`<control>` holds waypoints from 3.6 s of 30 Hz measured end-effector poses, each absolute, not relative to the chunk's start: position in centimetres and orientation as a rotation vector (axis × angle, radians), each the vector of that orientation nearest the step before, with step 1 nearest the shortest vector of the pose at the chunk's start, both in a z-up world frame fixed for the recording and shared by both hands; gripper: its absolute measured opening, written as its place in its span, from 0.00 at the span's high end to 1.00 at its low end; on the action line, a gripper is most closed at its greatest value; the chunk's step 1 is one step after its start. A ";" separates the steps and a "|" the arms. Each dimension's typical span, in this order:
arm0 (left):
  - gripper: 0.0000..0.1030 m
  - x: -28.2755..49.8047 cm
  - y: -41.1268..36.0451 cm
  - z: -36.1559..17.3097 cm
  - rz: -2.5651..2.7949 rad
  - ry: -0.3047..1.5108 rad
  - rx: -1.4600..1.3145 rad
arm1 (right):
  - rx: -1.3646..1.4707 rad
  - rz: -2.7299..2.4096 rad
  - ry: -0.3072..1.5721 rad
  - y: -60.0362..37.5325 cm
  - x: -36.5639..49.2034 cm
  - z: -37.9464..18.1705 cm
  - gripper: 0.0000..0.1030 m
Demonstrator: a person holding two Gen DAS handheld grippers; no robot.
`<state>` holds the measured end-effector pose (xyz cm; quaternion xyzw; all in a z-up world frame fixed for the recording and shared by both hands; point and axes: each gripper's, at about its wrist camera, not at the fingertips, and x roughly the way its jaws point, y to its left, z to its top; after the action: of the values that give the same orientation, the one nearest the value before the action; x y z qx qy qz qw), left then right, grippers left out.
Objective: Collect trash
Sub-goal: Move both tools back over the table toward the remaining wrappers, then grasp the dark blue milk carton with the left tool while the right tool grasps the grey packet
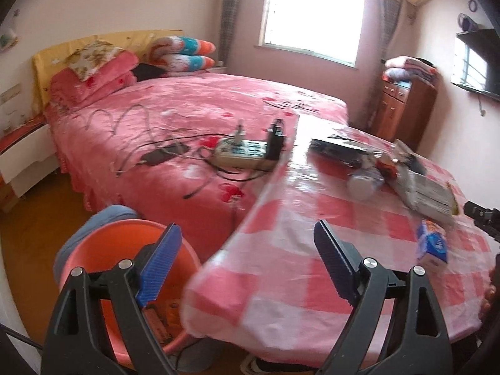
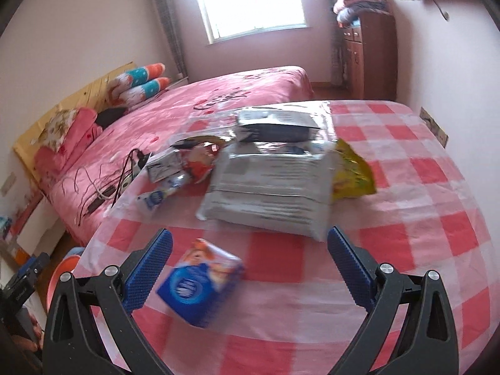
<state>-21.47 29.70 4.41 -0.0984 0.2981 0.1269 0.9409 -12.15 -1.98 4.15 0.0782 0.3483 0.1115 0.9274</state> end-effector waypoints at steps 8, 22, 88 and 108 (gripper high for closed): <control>0.15 -19.3 25.4 5.7 0.120 0.625 -0.160 | 0.257 0.192 0.705 -7.0 -12.0 3.9 0.05; 0.15 -8.9 23.9 8.0 -0.159 0.762 -0.485 | 0.491 0.421 0.781 -9.8 -8.9 2.8 0.05; 0.40 0.2 21.1 1.8 -0.158 0.914 -0.577 | -0.288 0.668 0.923 -0.8 -4.0 -0.9 0.06; 0.68 -5.8 22.0 3.1 -0.254 0.869 -0.562 | -0.151 0.447 0.893 -2.3 -7.7 -0.1 0.19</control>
<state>-5.80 21.98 3.06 -0.2681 0.4141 -0.1209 0.8614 -7.66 -2.30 -0.14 -0.0725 0.4276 0.2143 0.8752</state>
